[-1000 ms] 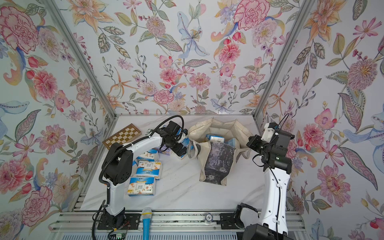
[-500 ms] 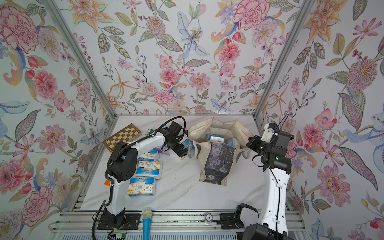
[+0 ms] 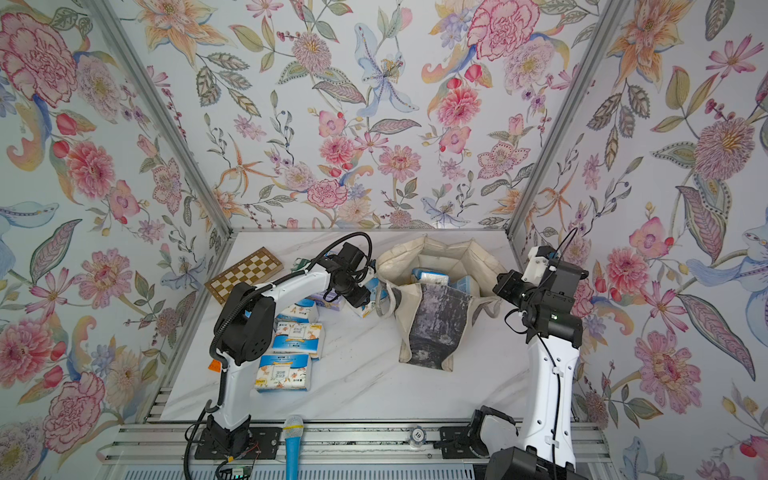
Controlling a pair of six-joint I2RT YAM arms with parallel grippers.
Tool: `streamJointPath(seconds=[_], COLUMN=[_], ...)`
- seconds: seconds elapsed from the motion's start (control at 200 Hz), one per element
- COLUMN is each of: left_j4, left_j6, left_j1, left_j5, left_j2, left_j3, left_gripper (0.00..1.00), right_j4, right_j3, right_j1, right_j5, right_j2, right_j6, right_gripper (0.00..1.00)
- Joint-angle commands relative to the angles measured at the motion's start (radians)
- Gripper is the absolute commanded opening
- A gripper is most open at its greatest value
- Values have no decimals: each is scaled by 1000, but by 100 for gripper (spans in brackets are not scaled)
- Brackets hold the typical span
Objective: Put tissues into the canvas bag
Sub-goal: Pick up the pack of facial tissues from the center of the board.
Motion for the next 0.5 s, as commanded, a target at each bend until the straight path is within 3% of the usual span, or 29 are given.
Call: streamJointPath(seconds=[0.0,0.16,0.34,0.496], left_j4=[-15,-43,-85,-119], left_j6=[-1,-52,-162,-181], left_j1=[-10,4,71,92], left_j5=[-7,-39,-114,-169], left_j2=[-11,-79,-166,-206], left_j3=[-1,48,166,284], left_gripper=[47,47,47,47], right_j4=[16,16,17,18], right_j3=[-11,-6,-8,-15], right_j1=[-7,-7,-6,-1], right_j5=[-4,-6,-8,-10], right_j2=[-8,-10,-13,-16], right_j6=[5,7,9,8], right_gripper=[5,5,5,5])
